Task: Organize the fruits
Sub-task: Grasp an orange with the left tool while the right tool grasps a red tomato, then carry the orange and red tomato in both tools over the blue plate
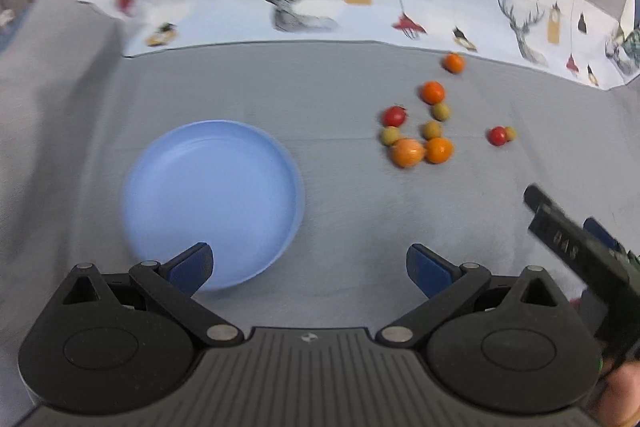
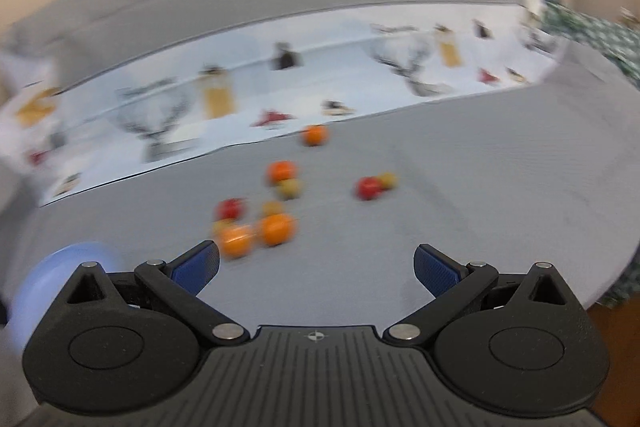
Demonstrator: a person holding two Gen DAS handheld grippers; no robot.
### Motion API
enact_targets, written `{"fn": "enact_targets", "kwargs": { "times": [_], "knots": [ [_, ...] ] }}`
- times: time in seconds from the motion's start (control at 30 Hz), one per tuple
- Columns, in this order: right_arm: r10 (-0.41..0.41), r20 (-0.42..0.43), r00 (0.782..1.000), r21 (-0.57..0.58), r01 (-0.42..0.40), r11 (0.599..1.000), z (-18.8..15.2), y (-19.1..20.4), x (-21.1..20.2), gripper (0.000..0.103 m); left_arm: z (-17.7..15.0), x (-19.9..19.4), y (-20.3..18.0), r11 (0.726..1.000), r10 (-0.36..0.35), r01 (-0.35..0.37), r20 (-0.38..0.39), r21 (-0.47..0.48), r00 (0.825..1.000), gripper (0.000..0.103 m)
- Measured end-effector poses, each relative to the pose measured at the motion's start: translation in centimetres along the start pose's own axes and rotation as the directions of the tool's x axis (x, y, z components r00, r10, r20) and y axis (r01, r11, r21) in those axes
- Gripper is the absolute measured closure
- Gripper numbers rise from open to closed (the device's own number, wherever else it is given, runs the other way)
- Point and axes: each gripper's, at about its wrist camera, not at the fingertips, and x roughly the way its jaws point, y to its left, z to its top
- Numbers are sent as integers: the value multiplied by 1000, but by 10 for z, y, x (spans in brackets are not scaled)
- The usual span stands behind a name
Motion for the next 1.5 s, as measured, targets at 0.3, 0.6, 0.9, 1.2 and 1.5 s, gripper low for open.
{"fn": "enact_targets", "kwargs": {
  "times": [0.3, 0.6, 0.9, 1.2, 1.5],
  "knots": [
    [-158, -73, 985, -4, 158, 987, 1, -30, 167, 1, 68, 121, -58, 999, 27, -30, -129, -18, 991, 0],
    [-59, -209, 976, -10, 58, 998, -4, -20, 251, 1, 100, 206, -89, 999, 34, -40, -231, -21, 972, 0],
    [-95, -135, 986, -11, 94, 996, 1, -10, 262, 13, 109, 229, -92, 997, 60, -69, -236, -30, 970, 15],
    [-99, -93, 991, -12, 98, 995, 1, -16, 250, 70, 109, 202, -87, 999, -15, 6, -204, -46, 979, 62],
    [-109, -78, 991, -55, 105, 993, -3, -14, 247, 70, 98, 207, -79, 999, 15, -22, -234, -29, 972, 53]
  ]
}}
